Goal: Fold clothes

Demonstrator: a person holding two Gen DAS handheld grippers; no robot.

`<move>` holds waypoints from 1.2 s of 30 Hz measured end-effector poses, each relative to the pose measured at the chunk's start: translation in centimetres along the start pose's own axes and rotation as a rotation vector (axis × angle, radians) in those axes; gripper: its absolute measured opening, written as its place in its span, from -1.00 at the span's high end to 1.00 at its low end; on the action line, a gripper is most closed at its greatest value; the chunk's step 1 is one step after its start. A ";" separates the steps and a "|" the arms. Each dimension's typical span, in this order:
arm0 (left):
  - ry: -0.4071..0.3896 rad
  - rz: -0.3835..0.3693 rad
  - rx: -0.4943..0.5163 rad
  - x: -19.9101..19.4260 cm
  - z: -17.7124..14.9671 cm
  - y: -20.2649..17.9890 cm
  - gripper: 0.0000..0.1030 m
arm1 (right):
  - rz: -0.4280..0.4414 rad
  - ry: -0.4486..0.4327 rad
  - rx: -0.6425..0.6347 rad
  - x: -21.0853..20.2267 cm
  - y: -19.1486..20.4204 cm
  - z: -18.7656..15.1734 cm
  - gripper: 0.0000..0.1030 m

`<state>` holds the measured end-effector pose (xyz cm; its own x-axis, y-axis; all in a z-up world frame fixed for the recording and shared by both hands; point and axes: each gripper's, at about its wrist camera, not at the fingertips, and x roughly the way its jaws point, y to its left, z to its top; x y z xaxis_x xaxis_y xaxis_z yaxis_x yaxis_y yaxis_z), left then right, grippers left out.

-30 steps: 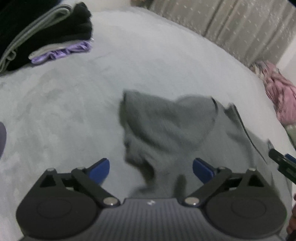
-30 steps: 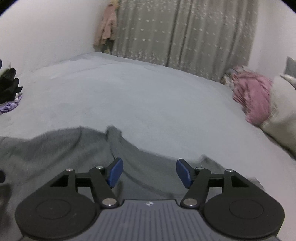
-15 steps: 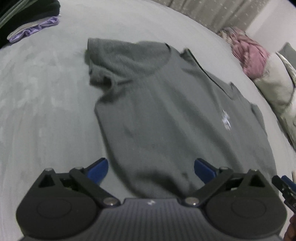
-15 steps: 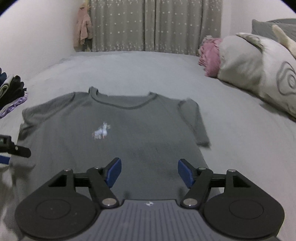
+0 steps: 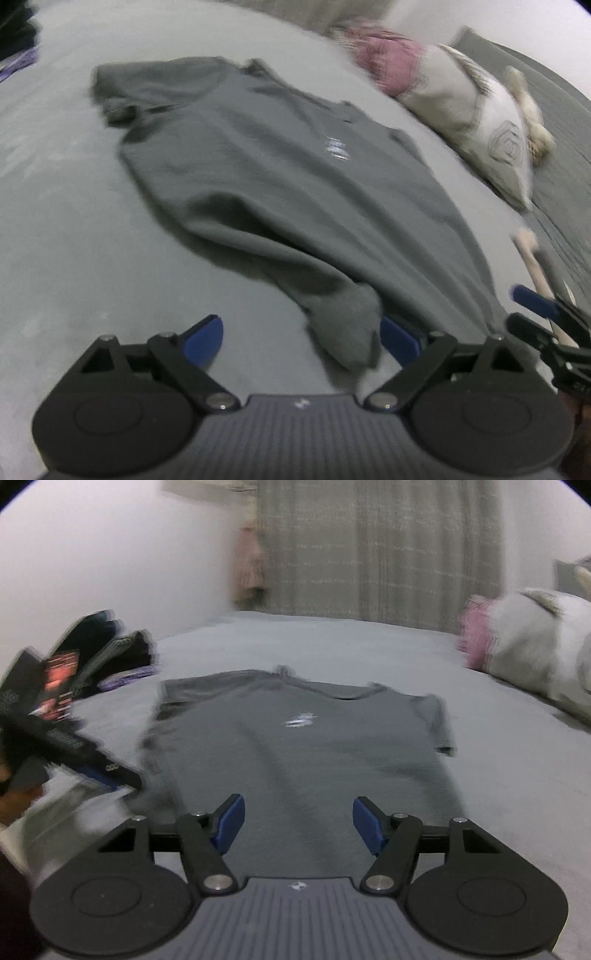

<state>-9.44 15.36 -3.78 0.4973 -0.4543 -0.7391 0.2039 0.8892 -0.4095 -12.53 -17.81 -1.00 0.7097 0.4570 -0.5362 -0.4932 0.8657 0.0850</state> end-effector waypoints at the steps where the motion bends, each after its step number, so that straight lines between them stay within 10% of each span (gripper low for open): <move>1: -0.001 -0.002 0.052 0.1 -0.4 -0.5 -0.79 | 0.063 0.004 -0.021 -0.4 0.5 -0.5 0.24; 5: -0.007 0.028 0.260 1.6 -1.6 -2.7 -0.87 | 0.243 0.045 -0.080 -1.5 1.5 -2.2 0.37; 12: -0.033 0.043 0.342 3.3 -1.6 -4.5 -0.81 | 0.184 0.139 -0.199 1.1 2.1 -3.7 0.37; 20: -0.120 0.074 0.299 1.3 -0.8 -4.3 0.70 | 0.012 0.084 -0.249 2.5 1.2 -3.0 0.31; 26: -0.235 0.049 0.219 -3.5 0.2 -4.1 0.75 | -0.037 0.066 -0.225 3.1 -0.6 -2.0 -0.16; 36: -0.297 0.065 0.163 -7.7 0.3 -4.0 0.75 | 0.176 -0.046 -0.236 0.9 1.3 -1.3 -0.18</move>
<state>-13.85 15.34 3.67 0.7323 -0.3827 -0.5633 0.2841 0.9234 -0.2580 -13.14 -16.52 -2.47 0.6224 0.6090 -0.4916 -0.7101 0.7036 -0.0274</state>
